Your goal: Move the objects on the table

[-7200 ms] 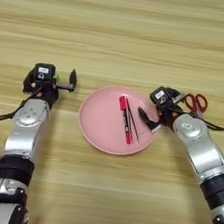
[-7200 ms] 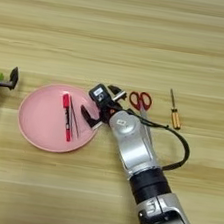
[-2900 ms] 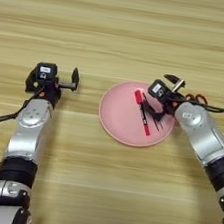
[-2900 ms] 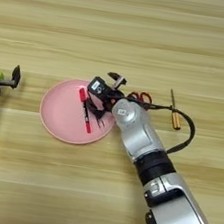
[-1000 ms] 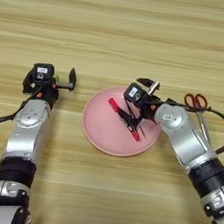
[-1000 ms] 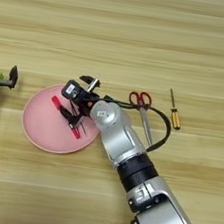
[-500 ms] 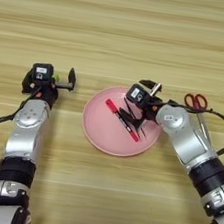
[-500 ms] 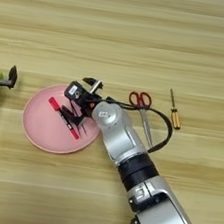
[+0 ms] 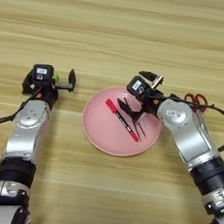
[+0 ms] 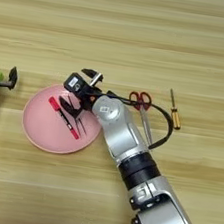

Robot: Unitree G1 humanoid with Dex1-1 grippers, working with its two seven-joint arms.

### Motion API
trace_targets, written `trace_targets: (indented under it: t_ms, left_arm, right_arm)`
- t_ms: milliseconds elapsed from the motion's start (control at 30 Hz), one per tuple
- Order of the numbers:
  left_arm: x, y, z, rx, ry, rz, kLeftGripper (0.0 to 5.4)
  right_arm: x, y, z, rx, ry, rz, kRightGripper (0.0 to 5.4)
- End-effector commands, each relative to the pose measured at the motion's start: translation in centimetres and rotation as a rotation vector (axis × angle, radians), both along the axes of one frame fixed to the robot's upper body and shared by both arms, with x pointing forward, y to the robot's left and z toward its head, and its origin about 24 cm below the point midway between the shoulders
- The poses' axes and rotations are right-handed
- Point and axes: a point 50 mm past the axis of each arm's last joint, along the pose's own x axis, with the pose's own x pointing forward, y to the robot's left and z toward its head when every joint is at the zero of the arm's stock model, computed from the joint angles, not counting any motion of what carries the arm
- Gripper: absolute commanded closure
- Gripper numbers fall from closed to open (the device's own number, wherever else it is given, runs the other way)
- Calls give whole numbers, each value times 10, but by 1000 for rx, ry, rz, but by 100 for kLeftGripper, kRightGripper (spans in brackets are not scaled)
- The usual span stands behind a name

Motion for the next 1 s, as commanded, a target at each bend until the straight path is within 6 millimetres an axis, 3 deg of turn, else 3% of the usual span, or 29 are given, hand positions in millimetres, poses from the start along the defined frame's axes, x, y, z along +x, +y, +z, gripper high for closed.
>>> trace_targets:
  t_ms: [33,300,633,1000]
  left_arm:
    - [1,-1,0,1,4,-4,2]
    - [1,-2,1,12,-3,-3,2]
    - [1,-2,2,18,-7,-2,2]
    - [0,-3,2,15,-6,-2,2]
  right_arm:
    - [-11,1,0,61,70,19,0]
    - [-33,3,-4,153,262,71,0]
    - [-45,3,-11,156,401,109,0]
    - [-43,7,-13,194,510,129,0]
